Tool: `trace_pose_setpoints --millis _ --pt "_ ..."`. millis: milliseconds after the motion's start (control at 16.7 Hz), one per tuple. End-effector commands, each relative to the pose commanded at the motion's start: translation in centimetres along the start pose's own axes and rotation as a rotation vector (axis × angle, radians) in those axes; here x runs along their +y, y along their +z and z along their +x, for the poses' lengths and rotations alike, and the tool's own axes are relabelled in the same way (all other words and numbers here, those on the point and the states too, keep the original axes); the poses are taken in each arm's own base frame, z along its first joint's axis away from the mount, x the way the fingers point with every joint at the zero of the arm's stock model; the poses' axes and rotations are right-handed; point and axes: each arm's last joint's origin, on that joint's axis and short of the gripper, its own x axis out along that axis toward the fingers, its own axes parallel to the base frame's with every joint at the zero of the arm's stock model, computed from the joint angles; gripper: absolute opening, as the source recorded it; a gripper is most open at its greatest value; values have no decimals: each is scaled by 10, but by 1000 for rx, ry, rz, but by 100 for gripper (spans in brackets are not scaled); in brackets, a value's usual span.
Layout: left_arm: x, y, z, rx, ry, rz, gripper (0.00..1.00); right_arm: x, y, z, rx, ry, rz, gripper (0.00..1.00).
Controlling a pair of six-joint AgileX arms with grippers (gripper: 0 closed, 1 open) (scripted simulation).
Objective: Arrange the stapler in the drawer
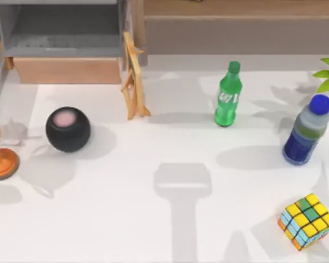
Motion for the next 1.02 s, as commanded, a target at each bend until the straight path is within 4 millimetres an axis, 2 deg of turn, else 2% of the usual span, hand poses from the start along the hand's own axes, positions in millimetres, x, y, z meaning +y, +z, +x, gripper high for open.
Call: trace_pose_setpoints --millis 180,600,900,1020 --pt "-5 0 4 -1 -18 -19 0 0 0 0 0 0 0 100" --pt "-4 -1 61 2 -15 -16 0 0 0 0 0 0 0 100" --pt "-6 -1 61 5 -23 -23 0 0 0 0 0 0 0 100" --pt "-7 -1 71 3 -28 -25 0 0 0 0 0 0 0 100"
